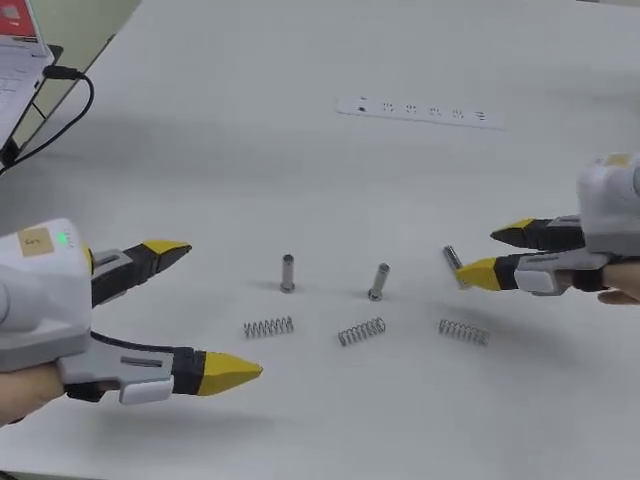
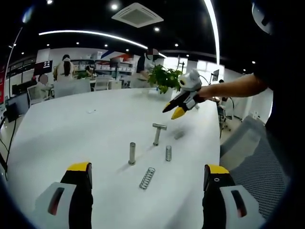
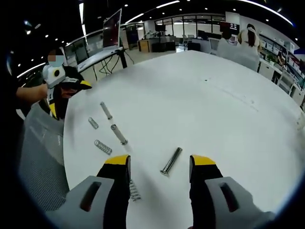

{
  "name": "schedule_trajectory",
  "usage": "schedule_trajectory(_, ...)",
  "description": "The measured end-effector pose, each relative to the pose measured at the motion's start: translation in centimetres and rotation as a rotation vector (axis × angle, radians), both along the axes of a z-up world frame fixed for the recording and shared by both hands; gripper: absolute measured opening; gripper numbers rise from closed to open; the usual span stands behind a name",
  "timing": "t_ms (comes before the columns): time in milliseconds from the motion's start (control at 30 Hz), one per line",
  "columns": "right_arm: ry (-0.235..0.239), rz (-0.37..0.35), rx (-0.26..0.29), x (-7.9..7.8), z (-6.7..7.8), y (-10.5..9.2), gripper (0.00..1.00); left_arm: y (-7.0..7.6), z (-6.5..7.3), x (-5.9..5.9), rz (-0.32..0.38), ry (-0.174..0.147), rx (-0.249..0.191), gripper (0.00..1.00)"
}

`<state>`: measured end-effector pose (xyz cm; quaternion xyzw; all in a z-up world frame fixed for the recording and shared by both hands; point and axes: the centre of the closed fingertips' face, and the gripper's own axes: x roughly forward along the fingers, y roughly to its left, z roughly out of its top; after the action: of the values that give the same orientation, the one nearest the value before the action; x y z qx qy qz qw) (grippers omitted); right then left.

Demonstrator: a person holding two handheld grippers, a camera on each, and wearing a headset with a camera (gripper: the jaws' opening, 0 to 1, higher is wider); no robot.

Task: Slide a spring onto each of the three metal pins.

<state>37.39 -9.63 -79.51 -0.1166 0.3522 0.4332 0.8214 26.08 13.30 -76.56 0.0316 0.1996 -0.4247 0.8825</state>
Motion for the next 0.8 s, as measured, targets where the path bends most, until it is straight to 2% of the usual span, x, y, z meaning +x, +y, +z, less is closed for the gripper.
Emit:
schedule_trajectory(67, 0.043, -0.007, -0.009, 0.0, -0.5, 0.0, 0.43, 0.0, 0.0, 0.0, 0.001, 0.0, -0.002, 0.95)
schedule_trajectory(300, 0.076, -0.026, -0.046, 1.1, -1.2, 0.2, 0.39, 0.1, 0.0, 0.1, -0.001, 0.002, 0.0, 0.94)
schedule_trajectory(500, 0.144, -0.062, -0.06, 1.6, -2.0, 0.2, 0.3, 0.4, 0.1, 0.2, 0.007, 0.0, 0.004, 0.95)
schedule_trajectory(733, 0.177, -0.085, -0.097, 2.0, -2.6, 0.0, 0.25, 0.5, 0.0, 0.1, 0.007, 0.003, 0.002, 0.94)
schedule_trajectory(800, 0.191, -0.099, -0.093, 2.2, -2.8, 0.0, 0.24, 0.5, 0.0, 0.1, 0.007, 0.003, 0.001, 0.94)
